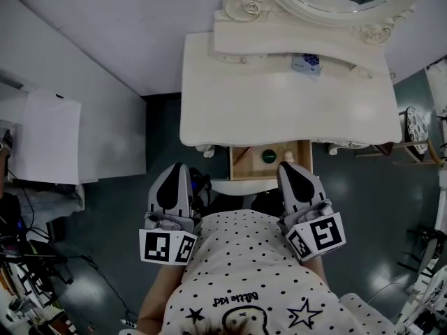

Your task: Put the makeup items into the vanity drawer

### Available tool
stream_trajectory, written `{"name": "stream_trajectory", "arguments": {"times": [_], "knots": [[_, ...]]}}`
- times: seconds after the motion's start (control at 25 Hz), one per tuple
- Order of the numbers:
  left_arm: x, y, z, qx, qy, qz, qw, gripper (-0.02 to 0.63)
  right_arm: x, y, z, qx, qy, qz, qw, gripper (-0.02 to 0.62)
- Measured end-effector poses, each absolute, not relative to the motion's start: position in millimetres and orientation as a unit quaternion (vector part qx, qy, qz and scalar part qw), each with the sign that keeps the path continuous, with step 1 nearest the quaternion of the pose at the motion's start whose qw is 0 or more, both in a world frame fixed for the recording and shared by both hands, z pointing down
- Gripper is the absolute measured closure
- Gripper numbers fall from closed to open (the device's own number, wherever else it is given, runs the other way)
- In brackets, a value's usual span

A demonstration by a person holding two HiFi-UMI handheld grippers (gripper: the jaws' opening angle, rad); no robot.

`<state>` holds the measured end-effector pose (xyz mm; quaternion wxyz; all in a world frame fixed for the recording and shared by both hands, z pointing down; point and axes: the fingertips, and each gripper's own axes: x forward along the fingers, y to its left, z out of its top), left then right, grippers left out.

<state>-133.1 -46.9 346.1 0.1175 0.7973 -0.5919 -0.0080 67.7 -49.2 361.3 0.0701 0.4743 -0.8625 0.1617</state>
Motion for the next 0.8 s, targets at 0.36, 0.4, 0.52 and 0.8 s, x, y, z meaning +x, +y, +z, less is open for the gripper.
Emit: {"name": "stream_trajectory", "arguments": {"times": [0.36, 0.4, 0.52, 0.8], "knots": [[-138.8, -49.1, 344.7, 0.793, -0.599, -0.008, 0.111, 0.611, 67.8, -51.0, 362.5, 0.476, -0.862, 0.160, 0.073, 0.588], [-141.1, -49.9, 344.7, 0.791, -0.602, -0.007, 0.111, 0.611, 67.9, -51.3, 362.9, 0.476, -0.861, 0.160, 0.074, 0.588], [-149.3, -50.5, 344.2, 0.784, -0.611, -0.008, 0.109, 0.611, 68.4, -51.7, 363.8, 0.478, -0.860, 0.160, 0.076, 0.588], [-157.7, -51.0, 343.8, 0.777, -0.620, -0.009, 0.109, 0.611, 68.7, -51.0, 366.0, 0.479, -0.859, 0.162, 0.079, 0.586]]}}
